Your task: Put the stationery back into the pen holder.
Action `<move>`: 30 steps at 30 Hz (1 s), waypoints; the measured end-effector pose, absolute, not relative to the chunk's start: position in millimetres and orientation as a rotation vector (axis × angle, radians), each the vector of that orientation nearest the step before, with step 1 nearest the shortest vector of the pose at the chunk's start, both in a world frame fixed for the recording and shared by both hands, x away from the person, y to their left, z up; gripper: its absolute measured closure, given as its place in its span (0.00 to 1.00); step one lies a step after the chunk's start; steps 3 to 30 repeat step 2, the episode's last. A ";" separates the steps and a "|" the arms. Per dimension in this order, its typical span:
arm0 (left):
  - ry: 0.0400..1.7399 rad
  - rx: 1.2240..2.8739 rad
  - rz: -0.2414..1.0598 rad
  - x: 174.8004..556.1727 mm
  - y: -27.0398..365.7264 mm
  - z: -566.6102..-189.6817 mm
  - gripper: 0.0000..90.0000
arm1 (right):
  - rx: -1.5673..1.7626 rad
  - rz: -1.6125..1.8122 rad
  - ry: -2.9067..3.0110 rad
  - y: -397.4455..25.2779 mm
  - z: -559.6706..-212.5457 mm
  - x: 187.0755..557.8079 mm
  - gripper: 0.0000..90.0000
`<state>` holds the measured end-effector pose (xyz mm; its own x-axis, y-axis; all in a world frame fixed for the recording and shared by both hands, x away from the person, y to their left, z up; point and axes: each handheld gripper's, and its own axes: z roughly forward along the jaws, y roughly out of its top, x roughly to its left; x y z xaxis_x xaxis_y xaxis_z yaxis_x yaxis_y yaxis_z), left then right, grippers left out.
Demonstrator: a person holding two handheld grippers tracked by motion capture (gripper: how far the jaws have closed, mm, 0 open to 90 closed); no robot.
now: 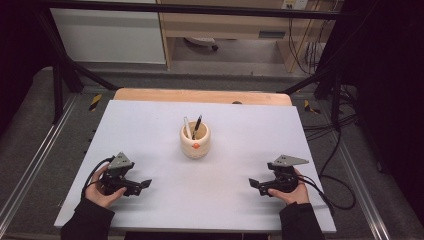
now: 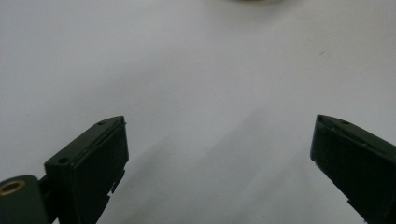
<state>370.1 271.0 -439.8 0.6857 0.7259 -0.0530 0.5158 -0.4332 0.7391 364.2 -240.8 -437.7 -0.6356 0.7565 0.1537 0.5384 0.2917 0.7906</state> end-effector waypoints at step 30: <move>0.950 2.130 0.350 370.2 271.2 -440.2 0.05 | 1.196 1.263 2.311 -244.2 -439.7 362.7 0.01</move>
